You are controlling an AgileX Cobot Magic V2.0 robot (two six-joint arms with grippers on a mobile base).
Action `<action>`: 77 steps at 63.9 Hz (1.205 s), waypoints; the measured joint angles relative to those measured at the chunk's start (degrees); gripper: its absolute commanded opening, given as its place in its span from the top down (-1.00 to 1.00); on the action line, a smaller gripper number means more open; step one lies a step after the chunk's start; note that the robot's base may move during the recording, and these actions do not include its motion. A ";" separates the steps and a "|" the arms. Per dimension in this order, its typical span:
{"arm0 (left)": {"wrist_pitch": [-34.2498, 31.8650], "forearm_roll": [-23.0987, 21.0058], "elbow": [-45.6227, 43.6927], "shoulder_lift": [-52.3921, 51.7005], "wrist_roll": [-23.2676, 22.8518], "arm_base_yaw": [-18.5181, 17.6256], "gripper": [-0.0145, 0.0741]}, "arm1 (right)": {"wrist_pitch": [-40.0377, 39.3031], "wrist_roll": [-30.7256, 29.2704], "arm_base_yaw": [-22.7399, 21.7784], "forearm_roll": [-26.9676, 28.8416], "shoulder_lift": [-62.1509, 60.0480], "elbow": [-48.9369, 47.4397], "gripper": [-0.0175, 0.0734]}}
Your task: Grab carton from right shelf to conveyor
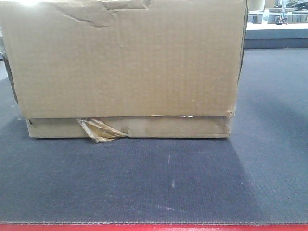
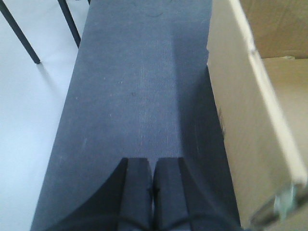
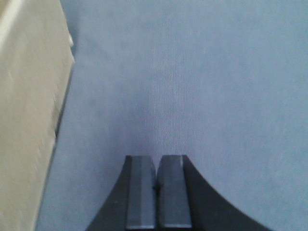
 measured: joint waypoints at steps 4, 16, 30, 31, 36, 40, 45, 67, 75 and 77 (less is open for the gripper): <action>-3.06 -0.85 5.55 -4.10 0.00 0.11 0.67 | -3.38 0.00 -0.13 0.00 -3.00 5.46 0.78; -10.59 -1.88 20.20 -17.10 0.00 0.11 0.67 | -13.83 0.00 -0.13 0.00 -12.57 21.11 0.78; -12.46 -2.11 28.85 -30.36 0.00 0.11 0.67 | -24.09 0.00 -0.13 0.00 -25.46 35.42 0.78; -12.46 -2.15 29.14 -31.12 0.00 0.11 0.67 | -24.56 0.00 -0.13 0.00 -26.39 36.60 0.78; -12.46 -2.25 30.14 -34.58 0.00 0.11 0.67 | -26.56 0.00 -0.13 0.00 -31.82 40.01 0.78; -12.46 -2.25 30.38 -37.22 0.00 0.11 0.67 | -27.31 0.00 -0.13 0.00 -35.42 42.07 0.78; -12.46 -2.25 30.38 -39.82 0.00 0.11 0.67 | -27.59 0.00 -0.13 0.00 -41.83 43.93 0.78; -12.46 -2.25 30.38 -44.23 0.00 0.11 0.67 | -28.36 0.00 -0.13 0.00 -59.96 44.40 0.78; -12.46 -2.25 30.38 -44.23 0.00 0.11 0.67 | -28.36 0.00 -0.13 0.00 -61.00 44.40 0.78; -12.46 -2.25 30.38 -44.23 0.00 0.11 0.67 | -28.36 0.00 -0.13 0.00 -61.00 44.40 0.78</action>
